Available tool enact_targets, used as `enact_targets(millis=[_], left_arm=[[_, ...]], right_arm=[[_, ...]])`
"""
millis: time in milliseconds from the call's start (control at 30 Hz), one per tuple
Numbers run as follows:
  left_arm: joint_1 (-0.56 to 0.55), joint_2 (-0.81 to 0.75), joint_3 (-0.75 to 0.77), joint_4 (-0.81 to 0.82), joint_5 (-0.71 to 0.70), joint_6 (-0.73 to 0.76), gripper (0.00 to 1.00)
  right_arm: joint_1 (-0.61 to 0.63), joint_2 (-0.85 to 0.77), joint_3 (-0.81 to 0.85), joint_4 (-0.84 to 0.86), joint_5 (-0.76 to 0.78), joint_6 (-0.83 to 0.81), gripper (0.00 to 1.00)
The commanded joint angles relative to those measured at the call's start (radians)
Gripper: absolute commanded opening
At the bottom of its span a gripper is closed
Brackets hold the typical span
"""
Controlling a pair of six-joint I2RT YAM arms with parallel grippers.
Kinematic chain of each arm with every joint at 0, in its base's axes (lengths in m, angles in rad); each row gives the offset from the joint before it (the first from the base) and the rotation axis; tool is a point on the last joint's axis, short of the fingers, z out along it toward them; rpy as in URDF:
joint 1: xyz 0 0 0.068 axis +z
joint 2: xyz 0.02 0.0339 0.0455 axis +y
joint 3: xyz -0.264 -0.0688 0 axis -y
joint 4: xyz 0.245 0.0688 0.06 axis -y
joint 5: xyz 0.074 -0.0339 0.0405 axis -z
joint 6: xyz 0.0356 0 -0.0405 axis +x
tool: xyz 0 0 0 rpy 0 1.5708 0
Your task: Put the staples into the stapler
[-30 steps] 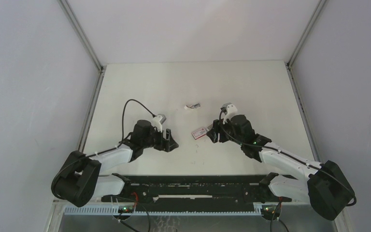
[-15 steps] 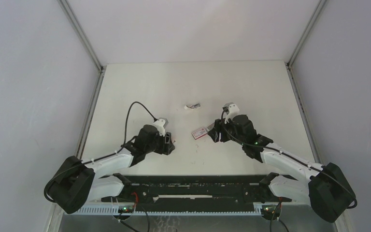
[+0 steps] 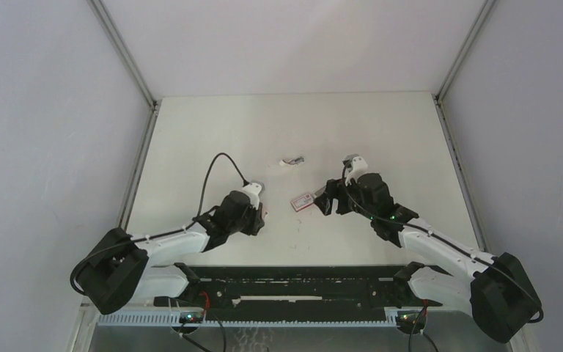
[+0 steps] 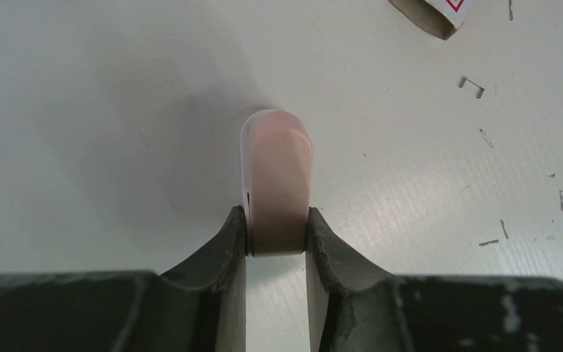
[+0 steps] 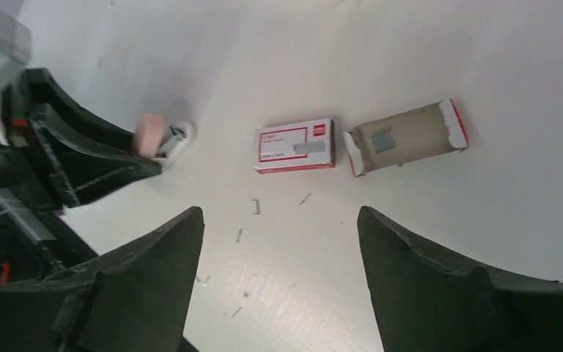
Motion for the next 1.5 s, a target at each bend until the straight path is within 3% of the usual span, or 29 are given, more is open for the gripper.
enact_targets(millis=[0,67,233,367,867,933,1033,1167,1200,1433,1467], left_arm=[[-0.063,0.034,0.066,0.005,0.009,0.073,0.06],[-0.107,0.021,0.091,0.016,0.034,0.08,0.01],[-0.197,-0.014,0.135,0.119,0.113,0.034,0.0],[-0.261,-0.027,0.171,0.142,0.08,0.013,0.0],[-0.294,-0.124,0.173,0.177,0.067,-0.019,0.0],[-0.296,-0.133,0.173,0.178,0.072,-0.02,0.0],[-0.298,-0.14,0.175,0.179,0.083,-0.02,0.0],[-0.298,-0.138,0.172,0.182,0.092,-0.014,0.0],[-0.298,-0.135,0.171,0.181,0.095,-0.012,0.0],[-0.299,-0.126,0.175,0.178,0.106,-0.009,0.0],[-0.299,-0.129,0.175,0.175,0.101,-0.009,0.0]], right_arm=[[-0.01,-0.054,0.007,0.011,-0.065,0.118,0.78],[-0.009,-0.063,0.006,0.014,-0.12,0.189,0.8],[0.016,-0.04,0.006,0.048,-0.182,0.383,0.81],[0.036,0.022,0.015,0.067,-0.204,0.532,0.82],[0.121,0.144,0.044,0.19,-0.268,0.617,0.8],[0.122,0.155,0.044,0.2,-0.281,0.625,0.71],[0.122,0.166,0.044,0.226,-0.299,0.641,0.48],[0.122,0.17,0.044,0.253,-0.308,0.655,0.05],[0.122,0.17,0.044,0.255,-0.307,0.659,0.0],[0.12,0.143,0.042,0.242,-0.279,0.636,0.0],[0.116,0.136,0.043,0.241,-0.277,0.623,0.04]])
